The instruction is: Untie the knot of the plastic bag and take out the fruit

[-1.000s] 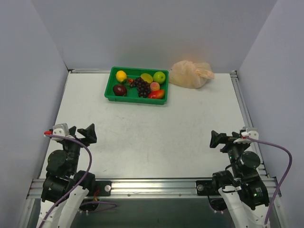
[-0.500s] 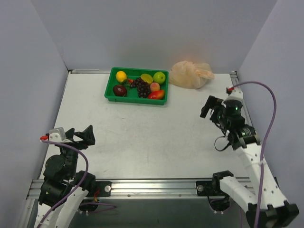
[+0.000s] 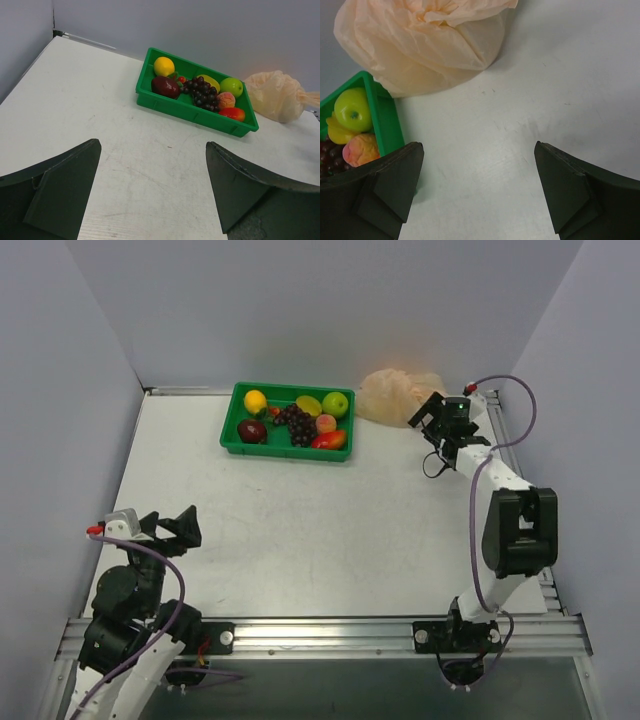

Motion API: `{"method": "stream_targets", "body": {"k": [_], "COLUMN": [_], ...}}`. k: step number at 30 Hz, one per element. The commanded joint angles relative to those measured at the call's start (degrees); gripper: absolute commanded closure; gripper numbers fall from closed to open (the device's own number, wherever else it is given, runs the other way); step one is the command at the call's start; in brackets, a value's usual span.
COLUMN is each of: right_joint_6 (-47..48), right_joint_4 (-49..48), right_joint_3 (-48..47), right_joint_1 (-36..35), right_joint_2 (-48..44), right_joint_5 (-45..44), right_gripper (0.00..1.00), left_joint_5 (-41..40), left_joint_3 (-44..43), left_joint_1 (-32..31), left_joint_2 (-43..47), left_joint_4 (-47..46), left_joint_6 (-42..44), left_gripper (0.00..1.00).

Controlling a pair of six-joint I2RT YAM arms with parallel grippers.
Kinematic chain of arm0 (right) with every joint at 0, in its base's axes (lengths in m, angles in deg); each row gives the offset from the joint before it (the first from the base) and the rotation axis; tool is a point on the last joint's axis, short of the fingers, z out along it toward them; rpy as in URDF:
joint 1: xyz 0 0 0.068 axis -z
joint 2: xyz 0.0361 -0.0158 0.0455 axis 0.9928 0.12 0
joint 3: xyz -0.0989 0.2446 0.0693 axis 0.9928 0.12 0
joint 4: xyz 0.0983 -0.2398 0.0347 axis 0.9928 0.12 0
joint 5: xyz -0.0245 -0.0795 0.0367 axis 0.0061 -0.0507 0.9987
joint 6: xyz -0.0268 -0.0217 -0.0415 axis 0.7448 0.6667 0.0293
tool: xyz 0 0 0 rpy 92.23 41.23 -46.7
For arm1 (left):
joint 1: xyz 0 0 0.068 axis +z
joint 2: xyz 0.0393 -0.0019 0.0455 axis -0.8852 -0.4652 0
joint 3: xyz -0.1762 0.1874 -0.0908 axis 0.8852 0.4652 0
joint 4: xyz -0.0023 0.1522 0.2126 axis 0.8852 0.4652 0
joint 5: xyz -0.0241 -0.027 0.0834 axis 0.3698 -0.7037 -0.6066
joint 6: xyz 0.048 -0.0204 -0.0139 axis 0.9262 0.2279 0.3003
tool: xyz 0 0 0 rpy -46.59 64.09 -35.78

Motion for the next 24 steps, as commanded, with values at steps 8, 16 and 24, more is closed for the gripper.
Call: {"method": "stream_targets", "body": {"k": [8, 16, 24], "right_joint_6": [-8.65, -12.26, -11.91], "right_joint_4": [-20.73, -23.36, -27.31], "right_joint_3": [-16.08, -24.88, -17.26], "right_joint_1": [1.95, 3.18, 3.44], "right_joint_2": [24.69, 34.82, 31.41], "right_joint_5": [3.35, 1.68, 1.25], "right_gripper": [0.07, 0.14, 1.0], "left_joint_5": [0.4, 0.57, 1.18], "left_joint_3": [-0.38, -0.38, -0.29], "left_joint_1": [-1.02, -1.02, -0.85], "left_joint_2": [-2.29, -4.31, -5.01], "left_joint_4": [-1.45, -1.98, -2.42], "left_joint_6": [0.92, 1.36, 1.63], "left_gripper": [0.02, 0.02, 0.03]}}
